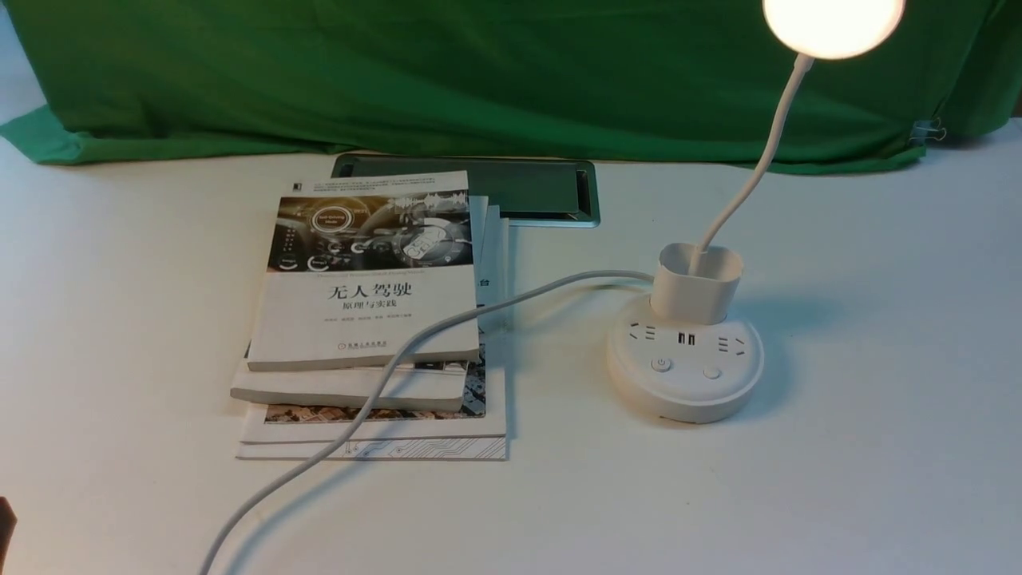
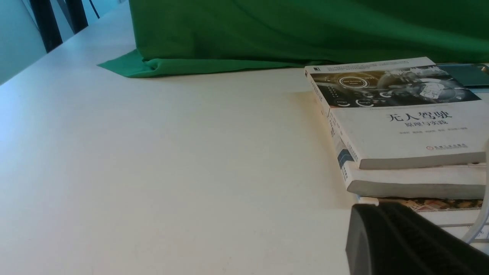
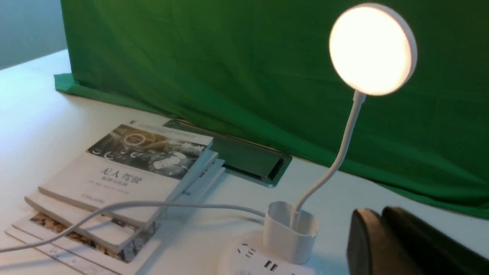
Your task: Turn on the desk lamp on the white desktop with your hand.
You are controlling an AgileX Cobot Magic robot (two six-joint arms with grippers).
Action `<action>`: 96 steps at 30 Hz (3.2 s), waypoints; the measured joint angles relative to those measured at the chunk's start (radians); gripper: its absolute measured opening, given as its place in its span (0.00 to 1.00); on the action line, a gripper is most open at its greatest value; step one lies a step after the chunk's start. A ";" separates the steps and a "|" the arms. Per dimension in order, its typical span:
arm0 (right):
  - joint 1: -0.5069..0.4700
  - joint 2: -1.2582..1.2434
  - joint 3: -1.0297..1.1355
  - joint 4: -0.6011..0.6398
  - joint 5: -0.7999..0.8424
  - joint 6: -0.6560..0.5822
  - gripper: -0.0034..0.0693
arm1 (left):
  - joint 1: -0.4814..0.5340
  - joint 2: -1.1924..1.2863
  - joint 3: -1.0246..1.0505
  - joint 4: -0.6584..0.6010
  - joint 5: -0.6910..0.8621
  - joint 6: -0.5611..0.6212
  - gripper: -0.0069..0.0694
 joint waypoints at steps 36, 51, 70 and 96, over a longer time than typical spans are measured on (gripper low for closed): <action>-0.480 -0.536 0.625 0.000 -0.079 0.135 0.31 | 0.000 0.000 0.000 0.000 0.000 0.000 0.12; -0.480 -0.536 0.625 0.002 -0.073 0.135 0.36 | 0.000 0.000 0.000 0.000 0.000 0.000 0.12; -0.480 -0.536 0.625 0.003 -0.073 0.135 0.37 | 0.000 0.000 0.000 0.000 0.000 0.000 0.12; -0.480 -0.537 0.625 0.003 -0.070 0.135 0.37 | 0.000 0.000 0.000 0.000 0.000 0.000 0.12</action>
